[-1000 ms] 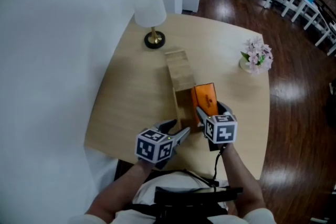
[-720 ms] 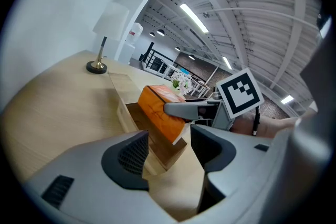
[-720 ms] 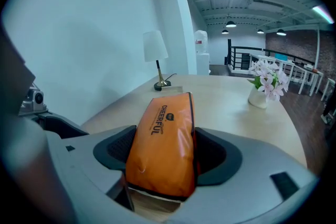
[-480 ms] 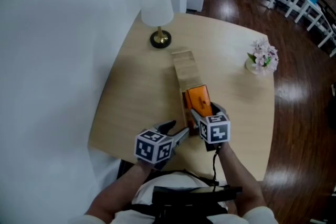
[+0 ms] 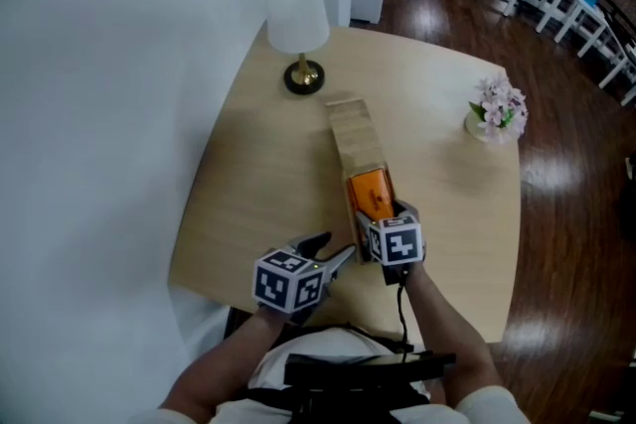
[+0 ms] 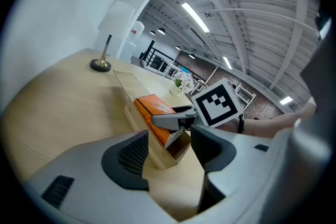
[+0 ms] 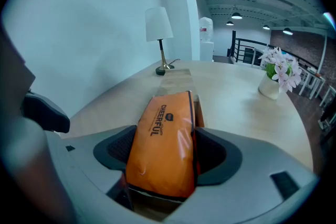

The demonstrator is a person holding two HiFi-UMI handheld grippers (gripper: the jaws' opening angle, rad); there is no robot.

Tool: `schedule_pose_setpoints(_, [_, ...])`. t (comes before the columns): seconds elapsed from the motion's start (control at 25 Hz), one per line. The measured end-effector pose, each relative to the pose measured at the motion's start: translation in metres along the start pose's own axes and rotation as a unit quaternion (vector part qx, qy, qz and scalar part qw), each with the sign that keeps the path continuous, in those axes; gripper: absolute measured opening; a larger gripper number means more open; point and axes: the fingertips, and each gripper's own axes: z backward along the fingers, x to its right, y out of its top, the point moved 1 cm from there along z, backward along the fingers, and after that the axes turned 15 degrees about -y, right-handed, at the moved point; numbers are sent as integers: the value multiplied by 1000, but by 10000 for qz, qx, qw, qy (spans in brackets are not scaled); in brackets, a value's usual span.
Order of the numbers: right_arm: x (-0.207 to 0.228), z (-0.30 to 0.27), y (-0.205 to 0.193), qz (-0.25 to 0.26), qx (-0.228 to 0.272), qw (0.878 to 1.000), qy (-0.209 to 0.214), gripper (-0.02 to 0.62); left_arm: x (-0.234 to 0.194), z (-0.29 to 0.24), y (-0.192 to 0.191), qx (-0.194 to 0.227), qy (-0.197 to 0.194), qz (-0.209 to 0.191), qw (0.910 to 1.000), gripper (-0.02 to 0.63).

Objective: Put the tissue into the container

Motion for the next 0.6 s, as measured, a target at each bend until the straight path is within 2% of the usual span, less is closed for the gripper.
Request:
schedule_pose_setpoints(0.16, [1, -7, -10, 71, -232, 9996, -117, 365, -2, 2, -1, 4, 5, 20, 10000, 256])
schedule_pose_setpoints(0.44, [0, -11, -7, 25, -117, 9996, -241, 379, -3, 3, -3, -3, 10, 30, 10000, 256])
schedule_pose_setpoints(0.6, [1, -8, -4, -186, -63, 9997, -128, 385, -1, 4, -5, -21, 14, 41, 10000, 256])
